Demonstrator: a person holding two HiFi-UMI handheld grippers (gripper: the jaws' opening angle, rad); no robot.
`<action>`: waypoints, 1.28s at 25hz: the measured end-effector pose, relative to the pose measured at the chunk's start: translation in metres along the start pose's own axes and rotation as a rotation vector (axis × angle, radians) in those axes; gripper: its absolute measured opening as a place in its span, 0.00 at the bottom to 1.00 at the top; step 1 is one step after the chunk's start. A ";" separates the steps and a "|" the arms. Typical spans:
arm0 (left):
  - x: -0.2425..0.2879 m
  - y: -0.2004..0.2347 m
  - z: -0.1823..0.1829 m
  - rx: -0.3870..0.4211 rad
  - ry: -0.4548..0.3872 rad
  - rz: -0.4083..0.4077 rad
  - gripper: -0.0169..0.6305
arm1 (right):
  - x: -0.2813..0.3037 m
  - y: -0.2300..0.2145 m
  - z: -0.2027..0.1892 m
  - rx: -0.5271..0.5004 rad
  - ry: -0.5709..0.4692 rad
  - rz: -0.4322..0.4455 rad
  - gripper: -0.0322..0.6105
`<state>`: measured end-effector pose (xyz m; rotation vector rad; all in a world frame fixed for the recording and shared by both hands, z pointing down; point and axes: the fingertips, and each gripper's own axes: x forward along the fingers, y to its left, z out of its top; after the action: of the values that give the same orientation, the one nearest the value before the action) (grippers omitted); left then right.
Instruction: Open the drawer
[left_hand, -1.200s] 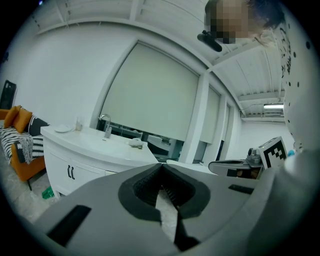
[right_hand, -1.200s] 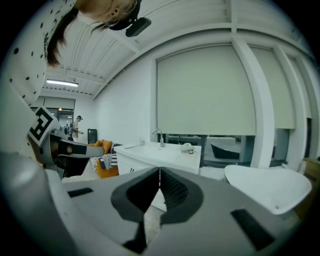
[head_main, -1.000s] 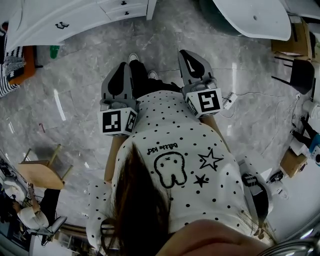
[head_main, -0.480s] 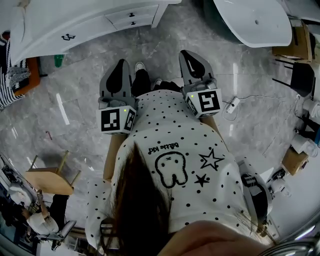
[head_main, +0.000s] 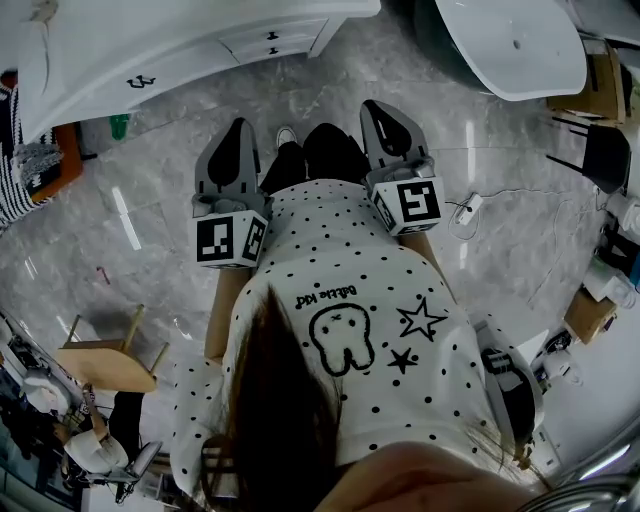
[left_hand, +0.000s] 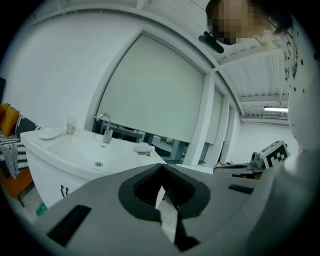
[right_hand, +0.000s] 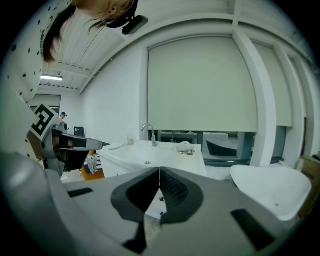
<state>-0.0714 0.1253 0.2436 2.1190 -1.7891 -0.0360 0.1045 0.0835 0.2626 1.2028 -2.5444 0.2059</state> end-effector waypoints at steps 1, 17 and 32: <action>0.002 0.002 0.000 -0.002 0.004 0.001 0.03 | 0.002 0.000 0.000 0.001 0.003 -0.001 0.07; 0.053 0.008 0.012 -0.041 -0.010 0.075 0.03 | 0.044 -0.046 0.020 -0.028 0.003 0.050 0.07; 0.101 0.065 0.054 -0.035 -0.138 0.252 0.03 | 0.105 -0.093 0.037 -0.093 -0.009 0.129 0.07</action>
<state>-0.1264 0.0067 0.2338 1.8924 -2.1075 -0.1504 0.1053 -0.0614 0.2633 1.0082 -2.6103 0.1101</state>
